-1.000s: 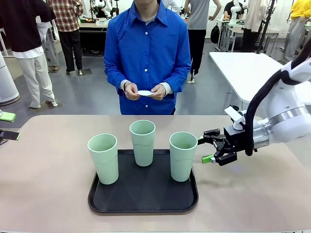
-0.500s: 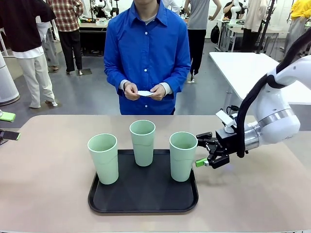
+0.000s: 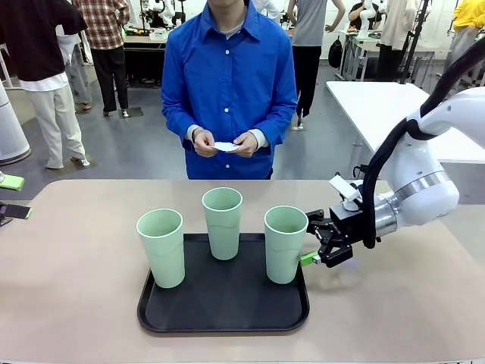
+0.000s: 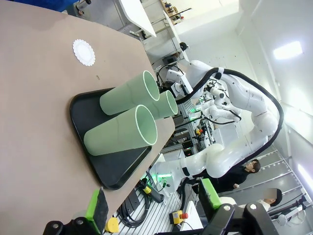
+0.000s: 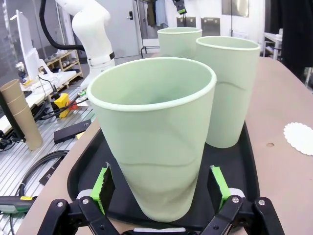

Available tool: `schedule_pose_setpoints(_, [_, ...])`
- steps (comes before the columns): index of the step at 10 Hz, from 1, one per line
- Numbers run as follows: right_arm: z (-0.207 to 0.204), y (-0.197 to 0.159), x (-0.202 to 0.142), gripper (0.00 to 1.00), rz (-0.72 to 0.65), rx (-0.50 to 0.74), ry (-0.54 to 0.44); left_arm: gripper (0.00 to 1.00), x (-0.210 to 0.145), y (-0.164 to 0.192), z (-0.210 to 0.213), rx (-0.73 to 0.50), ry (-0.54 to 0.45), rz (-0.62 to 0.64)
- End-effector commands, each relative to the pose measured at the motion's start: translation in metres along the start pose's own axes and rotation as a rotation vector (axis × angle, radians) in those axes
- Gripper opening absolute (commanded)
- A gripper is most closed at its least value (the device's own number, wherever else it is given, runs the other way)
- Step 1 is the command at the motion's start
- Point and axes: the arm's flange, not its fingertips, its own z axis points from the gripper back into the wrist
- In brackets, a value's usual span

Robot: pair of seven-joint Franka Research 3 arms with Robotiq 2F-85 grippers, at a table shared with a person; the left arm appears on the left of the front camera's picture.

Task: Place coasters on the table and set cups on them.
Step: Pick up one Reusable plastic cup and place it on a coaster set by the human.

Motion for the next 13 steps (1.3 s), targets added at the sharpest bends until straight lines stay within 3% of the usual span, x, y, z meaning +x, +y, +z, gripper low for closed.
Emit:
schedule_pose_setpoints(1, [-0.010, -0.007, -0.004, 1.00, 0.018, 0.037, 0.014, 1.00, 0.000, 0.000, 0.001, -0.011, -0.008, -0.006])
schedule_pose_setpoints(9, [-0.032, -0.023, -0.005, 1.00, 0.003, 0.077, 0.019, 1.00, 0.000, 0.000, 0.001, -0.011, -0.008, -0.006])
schedule_pose_setpoints(10, [-0.031, -0.023, -0.006, 0.89, 0.008, 0.093, 0.021, 1.00, 0.000, 0.000, 0.001, -0.011, -0.008, -0.006])
schedule_pose_setpoints(11, [-0.030, -0.023, -0.007, 0.40, 0.020, 0.103, 0.024, 1.00, 0.000, 0.000, 0.001, -0.011, -0.008, -0.006])
schedule_pose_setpoints(12, [-0.028, -0.023, -0.006, 0.30, 0.017, 0.098, 0.015, 1.00, 0.000, 0.000, 0.001, -0.011, -0.008, -0.006])
schedule_pose_setpoints(13, [-0.027, -0.022, -0.004, 0.00, 0.019, 0.098, 0.015, 1.00, 0.000, 0.000, 0.001, -0.011, -0.008, -0.006])
